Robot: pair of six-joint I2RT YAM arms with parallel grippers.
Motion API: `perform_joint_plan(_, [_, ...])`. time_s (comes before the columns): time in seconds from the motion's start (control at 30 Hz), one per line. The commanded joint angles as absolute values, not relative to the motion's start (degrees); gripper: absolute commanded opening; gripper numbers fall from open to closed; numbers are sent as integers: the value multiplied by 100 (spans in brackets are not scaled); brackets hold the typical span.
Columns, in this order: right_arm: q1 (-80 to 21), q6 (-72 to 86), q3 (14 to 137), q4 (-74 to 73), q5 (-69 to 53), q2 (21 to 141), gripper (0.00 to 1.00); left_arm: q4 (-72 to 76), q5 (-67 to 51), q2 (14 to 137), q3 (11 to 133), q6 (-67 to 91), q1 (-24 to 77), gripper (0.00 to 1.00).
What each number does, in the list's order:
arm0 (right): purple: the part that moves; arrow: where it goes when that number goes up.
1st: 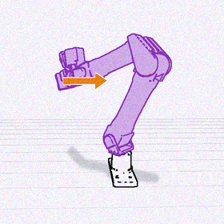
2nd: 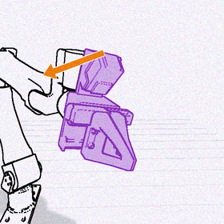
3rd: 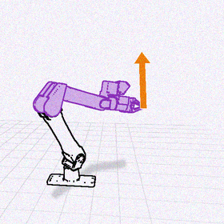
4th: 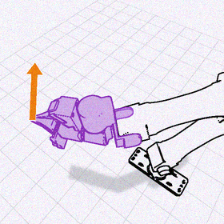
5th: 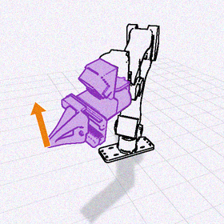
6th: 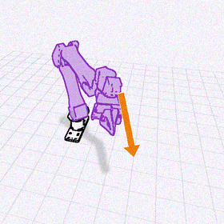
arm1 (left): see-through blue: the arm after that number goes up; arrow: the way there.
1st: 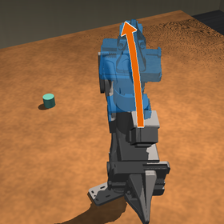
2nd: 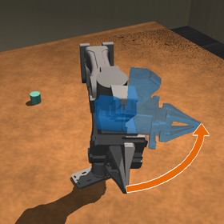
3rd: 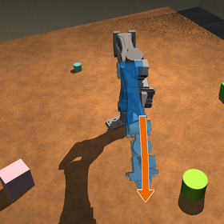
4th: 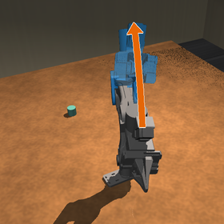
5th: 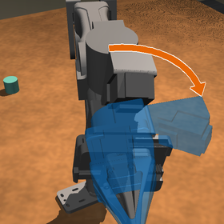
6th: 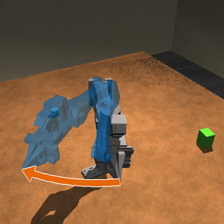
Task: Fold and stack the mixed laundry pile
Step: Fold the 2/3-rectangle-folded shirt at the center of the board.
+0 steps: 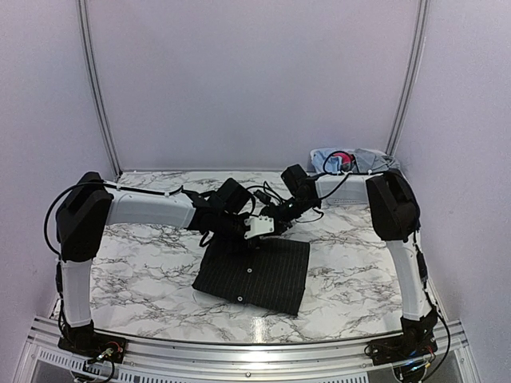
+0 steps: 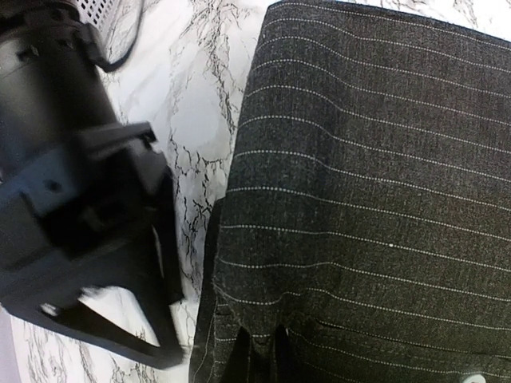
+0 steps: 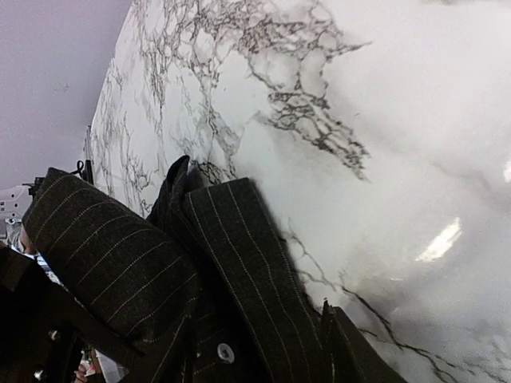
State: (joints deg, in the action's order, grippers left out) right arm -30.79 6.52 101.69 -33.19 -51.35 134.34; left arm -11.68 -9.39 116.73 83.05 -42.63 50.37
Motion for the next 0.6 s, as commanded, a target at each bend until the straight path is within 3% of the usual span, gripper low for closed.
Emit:
perform_joint_plan(0.0, [-2650,765,10474,-3588,-4788,12954,50,-978,-867,11932,8260,-4171,5045,3])
perform_joint_plan(0.13, [-2310,804,10166,-3579,-4556,12267,56,-947,-538,12084,8332,-3938,4987,8])
perform_joint_plan(0.23, [-2071,993,9536,-3240,-4378,11580,61,-880,-274,12052,8432,-3709,4920,23])
perform_joint_plan(0.33, [-1901,1273,8609,-2780,-4409,10856,63,-856,59,11908,8763,-3051,4833,44])
perform_joint_plan(0.53, [-1789,1359,7266,-2418,-4248,9588,71,-925,321,10841,9005,-2029,4562,98])
perform_joint_plan(0.57, [-1770,1374,7081,-2349,-4245,9392,73,-923,517,10656,8998,-1792,4526,99])
